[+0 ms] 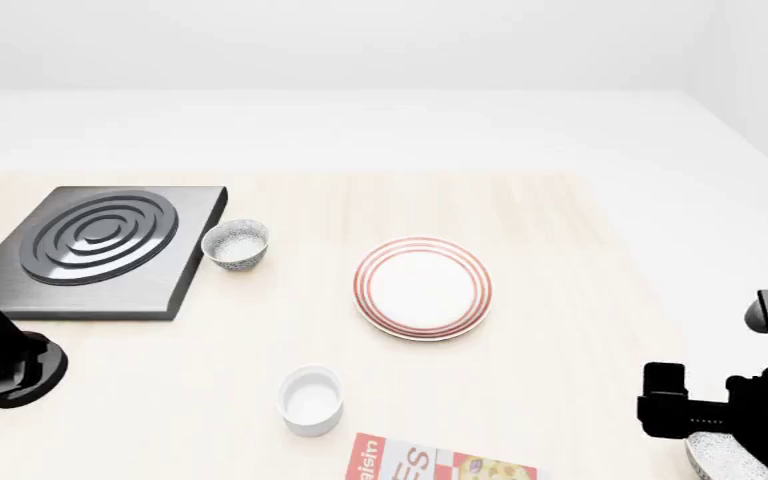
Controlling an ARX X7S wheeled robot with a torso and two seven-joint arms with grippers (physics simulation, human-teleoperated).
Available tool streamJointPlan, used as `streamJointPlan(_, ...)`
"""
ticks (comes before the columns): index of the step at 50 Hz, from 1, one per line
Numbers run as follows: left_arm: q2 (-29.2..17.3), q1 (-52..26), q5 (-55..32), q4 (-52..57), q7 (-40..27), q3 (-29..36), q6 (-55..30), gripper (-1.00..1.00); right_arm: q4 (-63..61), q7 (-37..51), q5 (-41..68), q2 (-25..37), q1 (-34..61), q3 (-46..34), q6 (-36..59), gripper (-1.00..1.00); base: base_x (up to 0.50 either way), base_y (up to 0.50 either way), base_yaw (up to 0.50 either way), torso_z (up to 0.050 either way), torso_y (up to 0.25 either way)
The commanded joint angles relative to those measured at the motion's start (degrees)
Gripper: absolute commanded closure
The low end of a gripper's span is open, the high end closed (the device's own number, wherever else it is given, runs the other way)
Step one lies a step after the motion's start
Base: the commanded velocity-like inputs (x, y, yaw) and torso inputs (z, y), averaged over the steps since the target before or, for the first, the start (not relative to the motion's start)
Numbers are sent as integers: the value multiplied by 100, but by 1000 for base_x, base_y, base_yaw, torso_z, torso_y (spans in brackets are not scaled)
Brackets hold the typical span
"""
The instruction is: Pick the akita bowl next to the cookies box and place it on the plate.
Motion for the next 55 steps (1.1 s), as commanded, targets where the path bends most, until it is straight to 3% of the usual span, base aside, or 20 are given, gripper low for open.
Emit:
streamJointPlan(1, -33, -3, 3, 7, -37, 22, -5, -100, 778, 412, 684, 253, -211, -425, -29, -100, 0, 0, 0, 0, 0)
streamJointPlan(10, -47, -33, 5, -24, -50, 57, 7, -100, 1148, 174, 772, 225, -398, -532, -154, -100, 0, 0, 0, 0, 0)
streamJointPlan(37, -72, 26, 10, -51, -75, 47, 74, -100, 1708, -1750, -1665, 109, 44, -1202, -652, -100, 0, 0, 0, 0, 0)
streamJointPlan(55, -90, -9, 21, -82, -91, 103, 79, -100, 1865, -2306, -2140, 49, -256, -1434, -1035, -100, 0, 0, 0, 0, 0)
